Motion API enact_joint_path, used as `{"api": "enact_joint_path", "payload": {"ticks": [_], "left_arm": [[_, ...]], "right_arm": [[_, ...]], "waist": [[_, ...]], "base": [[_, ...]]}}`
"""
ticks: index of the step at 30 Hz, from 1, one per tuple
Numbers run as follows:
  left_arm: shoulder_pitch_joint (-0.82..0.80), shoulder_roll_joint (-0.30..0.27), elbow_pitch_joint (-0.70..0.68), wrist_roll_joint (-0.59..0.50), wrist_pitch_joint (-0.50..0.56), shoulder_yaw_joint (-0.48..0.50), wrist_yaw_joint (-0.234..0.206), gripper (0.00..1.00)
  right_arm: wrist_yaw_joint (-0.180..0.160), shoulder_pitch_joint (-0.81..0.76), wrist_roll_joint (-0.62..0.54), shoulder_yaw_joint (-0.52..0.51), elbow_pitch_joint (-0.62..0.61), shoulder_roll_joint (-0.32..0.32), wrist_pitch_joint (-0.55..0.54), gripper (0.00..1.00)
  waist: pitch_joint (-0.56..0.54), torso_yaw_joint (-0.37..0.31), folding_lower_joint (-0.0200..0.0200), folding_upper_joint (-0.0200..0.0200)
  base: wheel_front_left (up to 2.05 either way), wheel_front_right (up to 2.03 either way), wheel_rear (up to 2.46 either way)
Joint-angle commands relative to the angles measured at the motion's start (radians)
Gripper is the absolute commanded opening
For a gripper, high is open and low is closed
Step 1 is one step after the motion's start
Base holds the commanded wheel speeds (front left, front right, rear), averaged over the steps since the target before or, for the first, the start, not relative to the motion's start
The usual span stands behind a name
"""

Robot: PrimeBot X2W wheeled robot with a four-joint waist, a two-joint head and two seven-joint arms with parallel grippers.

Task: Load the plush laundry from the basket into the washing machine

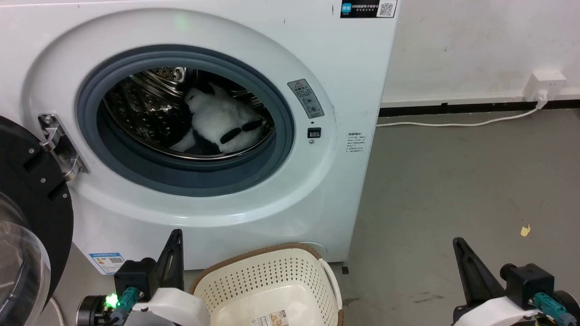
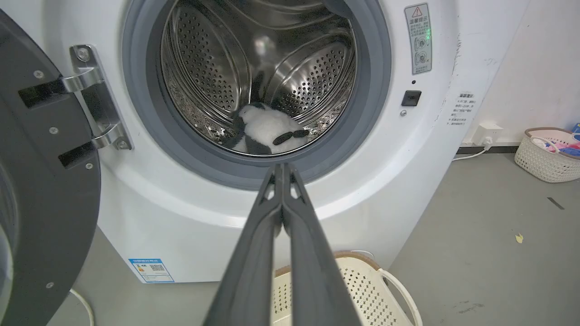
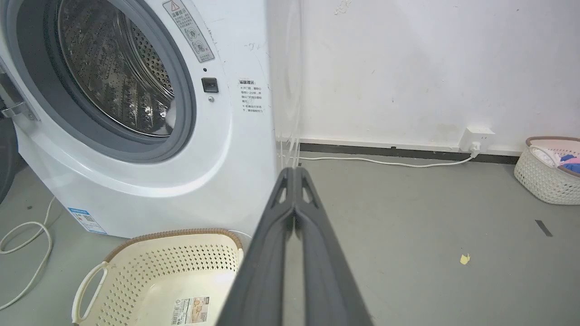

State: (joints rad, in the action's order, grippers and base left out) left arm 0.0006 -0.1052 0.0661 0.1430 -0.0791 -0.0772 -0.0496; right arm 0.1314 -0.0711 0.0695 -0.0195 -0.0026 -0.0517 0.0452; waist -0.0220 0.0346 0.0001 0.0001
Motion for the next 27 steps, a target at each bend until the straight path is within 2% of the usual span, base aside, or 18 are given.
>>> {"api": "enact_joint_path", "payload": {"ticks": [1, 27], "left_arm": [[0.000, 0.007, -0.010, -0.014, 0.004, 0.007, 0.005, 0.00], [-0.001, 0.035, -0.043, -0.089, 0.048, 0.048, 0.031, 0.00]], "right_arm": [[0.000, 0.022, -0.011, 0.003, 0.002, 0.001, -0.004, 0.00], [-0.001, 0.051, -0.045, 0.013, 0.002, 0.001, -0.028, 0.00]], "waist": [[0.001, -0.001, -0.0001, -0.0001], [0.013, -0.021, -0.0001, -0.0001]], "base": [[0.00, 0.00, 0.00], [0.00, 0.00, 0.00]]}}
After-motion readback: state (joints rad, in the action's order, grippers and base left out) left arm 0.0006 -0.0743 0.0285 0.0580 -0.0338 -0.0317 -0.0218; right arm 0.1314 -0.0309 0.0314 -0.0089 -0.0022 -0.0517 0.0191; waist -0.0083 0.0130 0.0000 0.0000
